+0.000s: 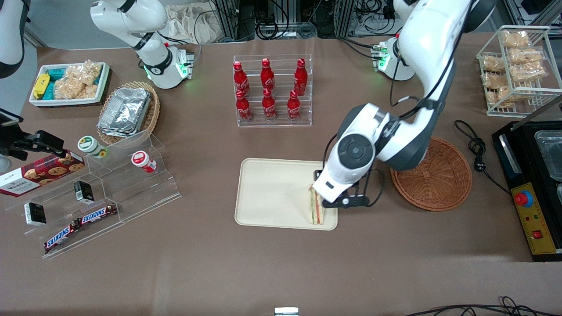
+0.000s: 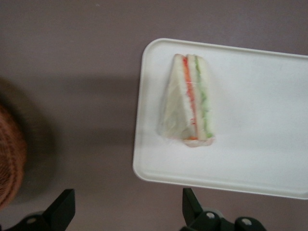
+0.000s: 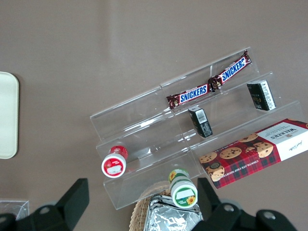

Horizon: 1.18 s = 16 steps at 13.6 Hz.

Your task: Place sandwich from basket to tray

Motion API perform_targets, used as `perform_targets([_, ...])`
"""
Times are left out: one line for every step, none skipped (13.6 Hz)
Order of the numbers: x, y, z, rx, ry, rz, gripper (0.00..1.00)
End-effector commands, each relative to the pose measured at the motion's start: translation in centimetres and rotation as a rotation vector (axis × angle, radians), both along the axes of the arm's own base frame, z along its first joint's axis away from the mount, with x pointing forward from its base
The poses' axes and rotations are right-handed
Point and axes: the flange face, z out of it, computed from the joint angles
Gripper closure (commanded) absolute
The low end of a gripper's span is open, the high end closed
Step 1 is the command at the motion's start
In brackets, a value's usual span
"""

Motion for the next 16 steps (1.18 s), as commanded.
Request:
perform_targets([-2.7,5.4,3.7,0.039,-0.029,0.043,0.0])
perform_targets([-2.8,7.0,4.6,0.042,-0.036,0.024,0.0])
perform_targets([-2.7,9.3,5.4,0.04,-0.045,0.014,0.0])
perform_targets([-2.5,12.2,6.2,0.035,-0.058,0.013,0.0])
perform_targets([-2.7,14.6,7.4,0.027,-0.064,0.011,0.0])
perform_targets([-3.2,15.9,8.6,0.031,-0.072,-0.001,0.0])
perform_targets([-3.6,17.4,9.8,0.034,-0.083,0.004,0.0])
perform_targets([-3.4,19.5,10.4,0.036,-0.08,0.013,0.0])
perform_targets([-3.0,21.8,10.9,0.035,-0.065,-0.009,0.0])
perform_targets([-2.4,24.3,11.3,0.029,-0.051,-0.043,0.0])
perform_targets([-1.9,26.2,11.8,0.008,-0.045,-0.058,0.0])
perform_targets([-1.5,28.2,12.5,-0.003,-0.045,-0.049,0.0])
perform_targets([-1.1,29.7,13.4,-0.004,-0.051,-0.03,0.0])
perform_targets([-0.5,30.9,13.9,-0.007,-0.059,-0.009,0.0])
perform_targets([0.0,32.5,14.3,-0.012,-0.07,0.019,0.0])
perform_targets([0.2,32.7,14.4,-0.014,-0.073,0.023,0.0])
